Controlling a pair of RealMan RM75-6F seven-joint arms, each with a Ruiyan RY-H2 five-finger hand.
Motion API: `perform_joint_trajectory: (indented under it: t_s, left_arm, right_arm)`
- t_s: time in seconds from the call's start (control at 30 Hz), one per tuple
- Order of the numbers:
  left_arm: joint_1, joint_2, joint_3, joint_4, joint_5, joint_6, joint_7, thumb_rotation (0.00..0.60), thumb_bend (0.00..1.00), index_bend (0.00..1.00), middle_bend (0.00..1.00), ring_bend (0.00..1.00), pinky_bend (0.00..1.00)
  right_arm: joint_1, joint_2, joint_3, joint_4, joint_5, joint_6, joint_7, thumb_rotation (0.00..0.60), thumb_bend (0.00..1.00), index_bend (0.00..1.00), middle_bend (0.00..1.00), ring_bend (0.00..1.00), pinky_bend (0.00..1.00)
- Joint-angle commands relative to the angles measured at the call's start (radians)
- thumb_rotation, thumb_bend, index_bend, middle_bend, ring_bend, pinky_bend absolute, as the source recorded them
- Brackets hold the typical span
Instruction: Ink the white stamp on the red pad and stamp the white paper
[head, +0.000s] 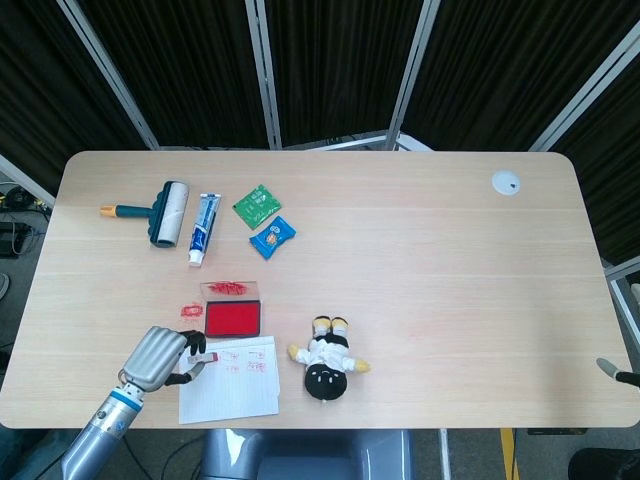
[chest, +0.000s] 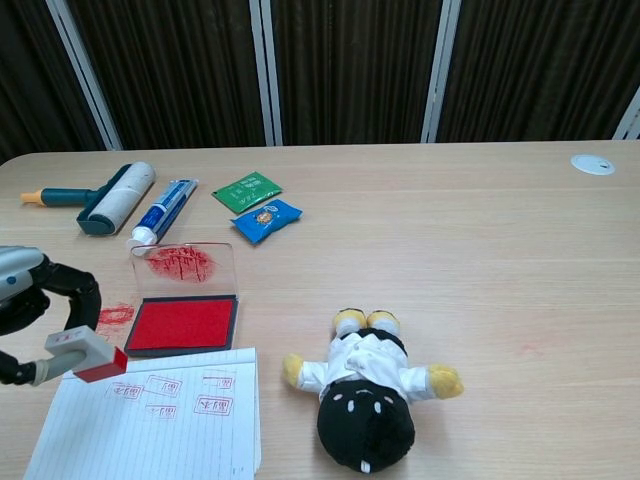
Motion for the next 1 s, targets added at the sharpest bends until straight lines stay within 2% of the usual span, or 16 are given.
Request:
perform_joint_trajectory:
  t_s: [0.03, 0.3, 0.63, 1.0]
  left_arm:
    - [0.014, -0.001, 0.011, 0.011, 0.005, 0.007, -0.012, 0.6, 0.37, 0.57, 0.57, 0.86, 0.86]
    - [0.041, -0.028, 0.018, 0.061, -0.007, -0.009, 0.02, 0.6, 0.37, 0.57, 0.57, 0.86, 0.85]
    - [0.063, -0.058, 0.016, 0.121, -0.01, -0.025, -0.017, 0.6, 0.37, 0.57, 0.57, 0.85, 0.85]
    - [0.057, -0.059, 0.01, 0.12, 0.001, -0.055, -0.026, 0.6, 0.37, 0.58, 0.57, 0.85, 0.85]
  right_arm:
    - [0.0, 0.001, -0.001, -0.002, -0.001, 0.0, 0.0, 0.6, 0.0, 0.0, 0.0, 0.0, 0.0]
    - [0.001, 0.001, -0.002, -0.005, 0.003, -0.003, -0.01, 0.6, 0.0, 0.0, 0.0, 0.0, 0.0]
    - [0.005, -0.001, 0.0, -0.001, 0.015, -0.017, -0.012, 0.6, 0.0, 0.0, 0.0, 0.0, 0.0]
    - [0.005, 0.001, 0.0, -0.002, 0.019, -0.019, -0.011, 0.6, 0.0, 0.0, 0.0, 0.0, 0.0]
